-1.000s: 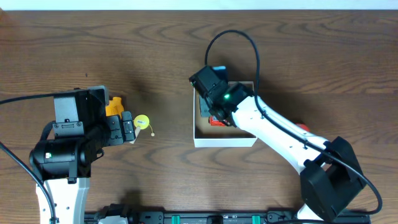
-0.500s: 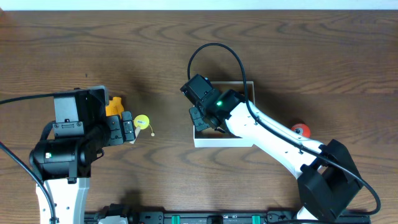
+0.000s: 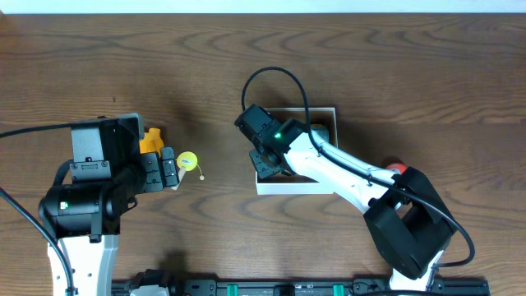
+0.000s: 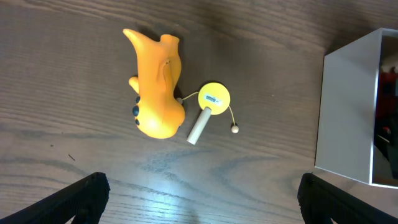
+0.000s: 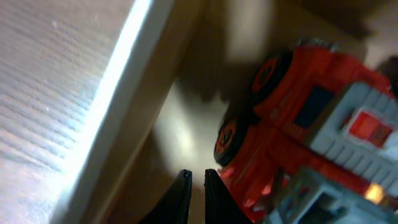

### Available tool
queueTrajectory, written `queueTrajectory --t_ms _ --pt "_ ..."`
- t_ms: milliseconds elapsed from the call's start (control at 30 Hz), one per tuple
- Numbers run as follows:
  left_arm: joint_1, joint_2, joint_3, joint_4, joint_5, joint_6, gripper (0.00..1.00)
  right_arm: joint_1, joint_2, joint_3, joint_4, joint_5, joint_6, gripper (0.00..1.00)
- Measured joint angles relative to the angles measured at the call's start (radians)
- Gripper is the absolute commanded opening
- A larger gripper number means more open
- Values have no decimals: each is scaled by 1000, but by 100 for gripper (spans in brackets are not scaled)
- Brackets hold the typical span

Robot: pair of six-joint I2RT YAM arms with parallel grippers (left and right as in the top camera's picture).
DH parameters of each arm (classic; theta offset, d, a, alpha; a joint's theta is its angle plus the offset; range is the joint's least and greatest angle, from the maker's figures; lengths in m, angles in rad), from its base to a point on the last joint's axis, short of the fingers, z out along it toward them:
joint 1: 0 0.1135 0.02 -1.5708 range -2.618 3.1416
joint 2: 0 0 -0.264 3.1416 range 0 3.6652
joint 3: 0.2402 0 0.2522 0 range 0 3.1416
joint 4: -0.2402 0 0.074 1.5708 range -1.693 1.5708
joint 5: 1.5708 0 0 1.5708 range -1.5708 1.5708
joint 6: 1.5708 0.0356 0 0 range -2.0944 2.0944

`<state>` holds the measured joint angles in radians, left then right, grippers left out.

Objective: Pack container
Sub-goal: 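Release the fire truck and move the right gripper to the orange ball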

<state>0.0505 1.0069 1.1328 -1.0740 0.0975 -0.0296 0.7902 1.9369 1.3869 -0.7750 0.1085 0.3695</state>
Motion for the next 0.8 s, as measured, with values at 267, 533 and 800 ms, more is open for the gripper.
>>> queueTrajectory --t_ms 267,533,800 --pt "0 0 0 0 0 0 98 -41 0 0 74 76 -8 14" --pt "0 0 0 0 0 0 98 -60 0 0 88 102 -13 17" --pt "0 0 0 0 0 0 98 -60 0 0 128 85 -28 24"
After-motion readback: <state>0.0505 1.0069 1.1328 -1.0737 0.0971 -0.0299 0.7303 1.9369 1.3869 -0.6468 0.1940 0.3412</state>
